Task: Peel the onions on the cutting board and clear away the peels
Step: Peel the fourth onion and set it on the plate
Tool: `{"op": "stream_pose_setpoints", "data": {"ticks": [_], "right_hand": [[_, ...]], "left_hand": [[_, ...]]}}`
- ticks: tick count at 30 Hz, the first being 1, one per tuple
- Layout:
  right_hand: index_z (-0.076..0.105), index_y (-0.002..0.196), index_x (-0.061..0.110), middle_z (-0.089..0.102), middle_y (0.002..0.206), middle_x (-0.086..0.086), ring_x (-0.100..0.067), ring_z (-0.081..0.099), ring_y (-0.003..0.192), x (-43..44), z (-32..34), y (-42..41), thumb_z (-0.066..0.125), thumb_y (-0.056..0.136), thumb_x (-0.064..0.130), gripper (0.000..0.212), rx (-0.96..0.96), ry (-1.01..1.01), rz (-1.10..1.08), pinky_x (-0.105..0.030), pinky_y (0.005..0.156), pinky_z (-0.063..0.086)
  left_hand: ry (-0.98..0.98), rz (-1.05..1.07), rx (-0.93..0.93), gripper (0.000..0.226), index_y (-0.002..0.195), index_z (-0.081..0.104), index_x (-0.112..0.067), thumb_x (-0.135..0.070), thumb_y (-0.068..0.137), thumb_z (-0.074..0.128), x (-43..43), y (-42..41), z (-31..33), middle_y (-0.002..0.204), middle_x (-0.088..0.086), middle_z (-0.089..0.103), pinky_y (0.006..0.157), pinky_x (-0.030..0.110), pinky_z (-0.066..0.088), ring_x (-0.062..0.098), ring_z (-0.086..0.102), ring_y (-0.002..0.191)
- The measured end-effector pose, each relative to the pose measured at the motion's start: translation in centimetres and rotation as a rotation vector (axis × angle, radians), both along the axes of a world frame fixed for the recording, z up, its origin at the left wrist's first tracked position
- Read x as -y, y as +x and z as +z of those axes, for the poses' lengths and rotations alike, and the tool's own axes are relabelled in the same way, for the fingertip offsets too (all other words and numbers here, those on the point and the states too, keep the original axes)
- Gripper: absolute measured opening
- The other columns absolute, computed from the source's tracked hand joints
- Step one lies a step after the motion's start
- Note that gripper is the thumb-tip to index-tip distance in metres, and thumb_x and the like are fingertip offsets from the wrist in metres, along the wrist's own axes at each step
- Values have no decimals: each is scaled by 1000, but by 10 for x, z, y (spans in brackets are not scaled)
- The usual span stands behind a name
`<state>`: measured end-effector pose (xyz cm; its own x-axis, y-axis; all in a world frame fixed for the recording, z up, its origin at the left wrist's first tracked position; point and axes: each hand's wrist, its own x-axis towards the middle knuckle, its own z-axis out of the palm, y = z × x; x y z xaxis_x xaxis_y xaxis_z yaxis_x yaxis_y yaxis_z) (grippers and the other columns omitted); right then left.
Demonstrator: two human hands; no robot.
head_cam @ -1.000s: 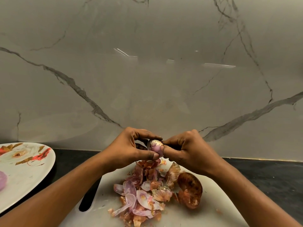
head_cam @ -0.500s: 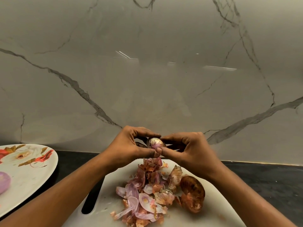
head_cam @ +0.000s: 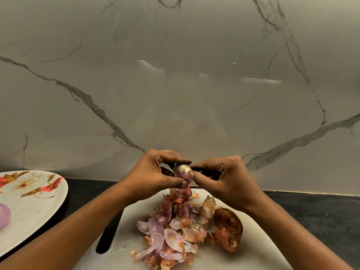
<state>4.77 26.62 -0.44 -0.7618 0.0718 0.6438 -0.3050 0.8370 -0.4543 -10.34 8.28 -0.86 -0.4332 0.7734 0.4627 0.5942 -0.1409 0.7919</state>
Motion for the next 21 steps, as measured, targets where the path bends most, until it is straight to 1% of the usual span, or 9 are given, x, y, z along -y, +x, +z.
{"op": "stream_pose_setpoints", "data": {"ticks": [4, 7, 9, 12, 14, 15, 17, 19, 21], "right_hand": [[84, 110, 19, 80, 89, 13, 0, 74, 74, -2, 0, 1, 78, 94, 33, 22, -15, 66, -18, -14, 59, 54], [85, 107, 18, 80, 85, 11, -5, 74, 70, -4, 1, 2, 76, 94, 33, 21, -30, 109, -36, -27, 56, 60], [84, 105, 19, 79, 83, 11, -6, 73, 69, -4, 1, 2, 74, 95, 34, 21, -37, 147, -61, -32, 56, 60], [84, 103, 18, 77, 81, 11, -7, 72, 69, -4, 0, 0, 74, 96, 31, 18, -51, 146, -85, -30, 57, 59], [84, 103, 16, 76, 80, 13, -6, 72, 68, -4, 2, 0, 75, 97, 25, 14, -53, 91, -77, -21, 54, 54], [84, 105, 16, 76, 81, 15, -4, 72, 69, -4, 2, 1, 75, 97, 24, 14, -48, 74, -66, -15, 55, 51], [82, 114, 15, 79, 92, 14, 3, 74, 79, -2, 3, 2, 77, 96, 28, 22, -21, 61, -15, -12, 63, 55], [80, 121, 18, 81, 106, 10, 5, 75, 93, 0, 1, 2, 79, 94, 35, 32, -4, 85, 16, -18, 74, 62], [80, 121, 20, 81, 109, 10, 6, 75, 95, -1, 0, 0, 79, 94, 36, 32, -27, 114, -10, -22, 76, 64]], "left_hand": [[-7, -18, -7, 43, 113, 82, -17, -2, 74, 92, 0, 1, -1, 110, -6, 75, 81, 30, 63, 19, 75, 103], [-14, -31, -9, 43, 114, 82, -17, -2, 74, 92, 0, 3, -1, 111, -4, 76, 82, 29, 62, 19, 74, 105], [-7, -39, 4, 42, 113, 82, -16, -1, 75, 92, -1, 3, -1, 111, -2, 76, 81, 29, 62, 21, 74, 104], [-1, -35, 25, 43, 113, 81, -16, 0, 74, 92, 0, 4, 0, 111, -2, 76, 81, 29, 62, 21, 75, 102], [0, -24, 25, 44, 113, 82, -17, 1, 75, 91, 1, 3, 1, 113, -3, 76, 82, 30, 63, 21, 75, 102], [1, -19, 25, 44, 113, 82, -17, 1, 75, 91, 1, 3, 1, 113, -3, 75, 82, 31, 63, 21, 75, 102], [2, -21, 26, 44, 113, 81, -16, 3, 75, 91, 1, 3, 1, 113, -2, 75, 82, 32, 64, 21, 76, 102], [-1, -21, 18, 44, 114, 81, -15, 3, 75, 91, 1, 2, 1, 112, -1, 76, 82, 34, 64, 22, 76, 101], [2, -17, 16, 44, 114, 81, -15, 2, 75, 91, 1, 2, 1, 111, -2, 76, 83, 33, 64, 21, 76, 101]]}}
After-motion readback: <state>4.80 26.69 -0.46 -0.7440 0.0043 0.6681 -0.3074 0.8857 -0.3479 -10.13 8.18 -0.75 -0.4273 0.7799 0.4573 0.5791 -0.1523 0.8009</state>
